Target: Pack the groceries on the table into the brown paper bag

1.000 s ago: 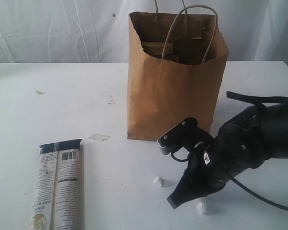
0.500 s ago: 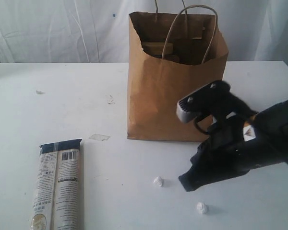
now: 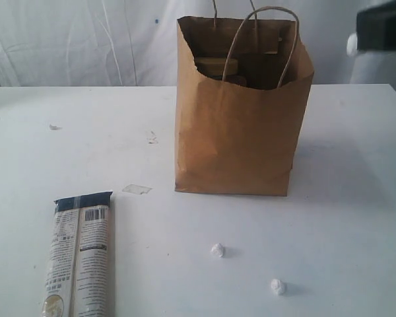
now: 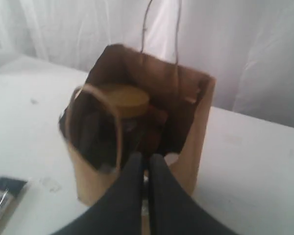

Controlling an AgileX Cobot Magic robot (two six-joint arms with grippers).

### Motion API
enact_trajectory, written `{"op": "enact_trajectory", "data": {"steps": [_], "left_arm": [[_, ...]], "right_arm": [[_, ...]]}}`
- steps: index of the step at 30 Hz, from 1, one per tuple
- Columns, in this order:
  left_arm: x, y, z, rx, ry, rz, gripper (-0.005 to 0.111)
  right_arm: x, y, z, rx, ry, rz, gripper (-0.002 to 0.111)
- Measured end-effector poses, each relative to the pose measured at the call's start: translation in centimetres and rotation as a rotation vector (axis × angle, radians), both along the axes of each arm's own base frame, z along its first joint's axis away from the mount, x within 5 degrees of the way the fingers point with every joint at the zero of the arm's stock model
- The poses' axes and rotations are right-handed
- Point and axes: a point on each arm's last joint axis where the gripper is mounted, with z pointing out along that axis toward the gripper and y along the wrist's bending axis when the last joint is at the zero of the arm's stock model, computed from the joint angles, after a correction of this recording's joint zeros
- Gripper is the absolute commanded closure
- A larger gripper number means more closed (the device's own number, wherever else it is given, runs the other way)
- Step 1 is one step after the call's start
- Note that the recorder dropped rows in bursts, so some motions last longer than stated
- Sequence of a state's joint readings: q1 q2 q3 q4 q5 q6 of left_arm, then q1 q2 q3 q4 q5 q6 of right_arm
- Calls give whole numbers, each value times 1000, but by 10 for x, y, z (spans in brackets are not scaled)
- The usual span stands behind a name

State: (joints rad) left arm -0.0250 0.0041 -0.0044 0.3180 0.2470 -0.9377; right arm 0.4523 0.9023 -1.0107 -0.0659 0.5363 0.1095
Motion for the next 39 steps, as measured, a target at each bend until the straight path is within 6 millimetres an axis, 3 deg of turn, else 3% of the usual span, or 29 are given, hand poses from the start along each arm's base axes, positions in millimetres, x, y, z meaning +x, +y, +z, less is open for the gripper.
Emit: {"op": "enact_trajectory", "data": {"steps": [5,11,15,23,30,35,39], "left_arm": [[0,0,0,0,0,0,107],[0,0,0,0,0,0,107],[0,0,0,0,0,0,107],[0,0,0,0,0,0,107],[0,0,0,0,0,0,107],[0,0,0,0,0,0,107],[0,0,0,0,0,0,107]], "right_arm": [[52,6,22,58,16,-79,108],[121,31,20,198,77,-59,108],[149,44,10,296,120,-58,108],[167,50,-11,296,188,-67,106],[177,55,-32,262,281,-66,87],[173,55,-39,199,340,-51,83],[163,47,-33,46,319,-37,83]]}}
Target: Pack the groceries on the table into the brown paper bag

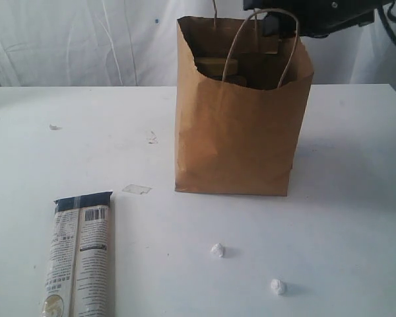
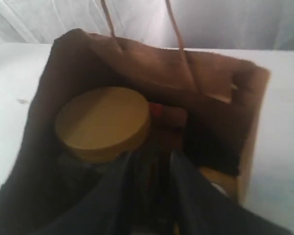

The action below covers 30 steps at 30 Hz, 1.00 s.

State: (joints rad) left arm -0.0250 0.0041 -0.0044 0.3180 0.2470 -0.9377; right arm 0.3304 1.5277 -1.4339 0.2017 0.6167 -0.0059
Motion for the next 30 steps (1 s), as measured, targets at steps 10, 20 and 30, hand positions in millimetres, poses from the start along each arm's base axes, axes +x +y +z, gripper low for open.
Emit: {"op": "enact_trajectory", "data": {"steps": [10,20,30], "left_arm": [[0,0,0,0,0,0,107],[0,0,0,0,0,0,107],[0,0,0,0,0,0,107]], "right_arm": [[-20,-92,50,-201,-207,-464,83],[-35,-155,-34,-270,89,-743,106],[-139,-116,-117,-41,221,-502,108]]}}
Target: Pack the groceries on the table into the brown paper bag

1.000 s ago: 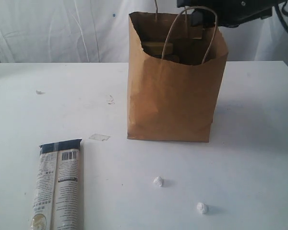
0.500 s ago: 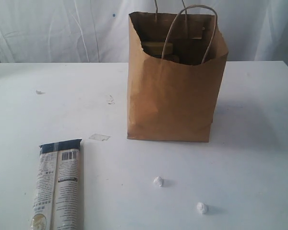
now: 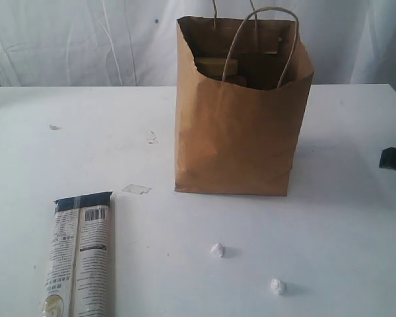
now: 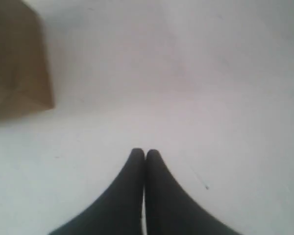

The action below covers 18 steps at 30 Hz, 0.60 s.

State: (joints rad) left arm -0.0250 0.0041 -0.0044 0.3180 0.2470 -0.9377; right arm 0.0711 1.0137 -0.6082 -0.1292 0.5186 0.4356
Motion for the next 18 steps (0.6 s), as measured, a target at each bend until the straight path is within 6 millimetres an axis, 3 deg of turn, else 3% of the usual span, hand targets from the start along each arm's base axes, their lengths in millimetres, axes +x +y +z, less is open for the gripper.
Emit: {"op": "enact_trajectory", "data": {"steps": [6,8,11,13,18], "left_arm": [[0,0,0,0,0,0,107],[0,0,0,0,0,0,107],[0,0,0,0,0,0,107],[0,0,0,0,0,0,107],[0,0,0,0,0,0,107]], "right_arm": [[-42,15,23,-26,-252,215,108],[-51,23,25,-52,-215,340,108],[-60,40,18,-63,1,586,108],[-58,51,11,-54,103,700,108],[-31,67,-6,-91,117,779,104]]}}
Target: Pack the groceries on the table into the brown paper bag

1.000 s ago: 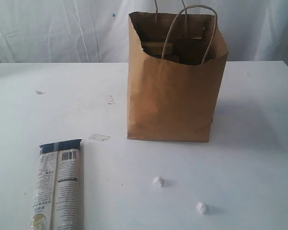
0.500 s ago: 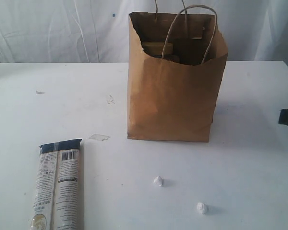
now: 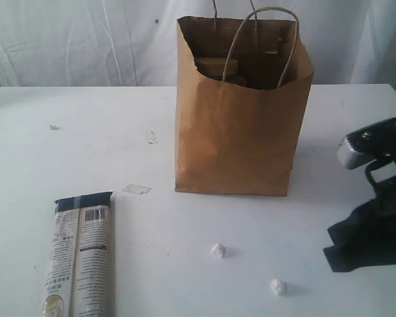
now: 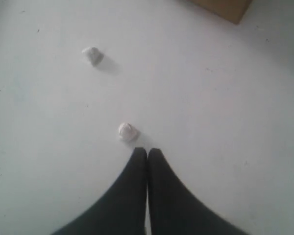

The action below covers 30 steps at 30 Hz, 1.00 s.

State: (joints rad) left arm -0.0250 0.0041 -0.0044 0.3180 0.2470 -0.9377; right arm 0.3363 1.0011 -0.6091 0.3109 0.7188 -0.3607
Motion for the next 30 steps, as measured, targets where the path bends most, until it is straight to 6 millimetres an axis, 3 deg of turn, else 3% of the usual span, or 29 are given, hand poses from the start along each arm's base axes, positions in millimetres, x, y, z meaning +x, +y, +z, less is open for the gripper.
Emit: {"op": "enact_trajectory", "data": {"steps": [4,9,15,28,30], "left_arm": [[0,0,0,0,0,0,107],[0,0,0,0,0,0,107],[0,0,0,0,0,0,107],[0,0,0,0,0,0,107],[0,0,0,0,0,0,107]], "right_arm": [[13,19,-18,-12,39,111,86],[14,45,-45,-60,160,261,68],[16,56,-65,-114,221,320,67],[51,70,-105,-208,246,300,67],[49,69,-110,-219,279,307,73]]}}
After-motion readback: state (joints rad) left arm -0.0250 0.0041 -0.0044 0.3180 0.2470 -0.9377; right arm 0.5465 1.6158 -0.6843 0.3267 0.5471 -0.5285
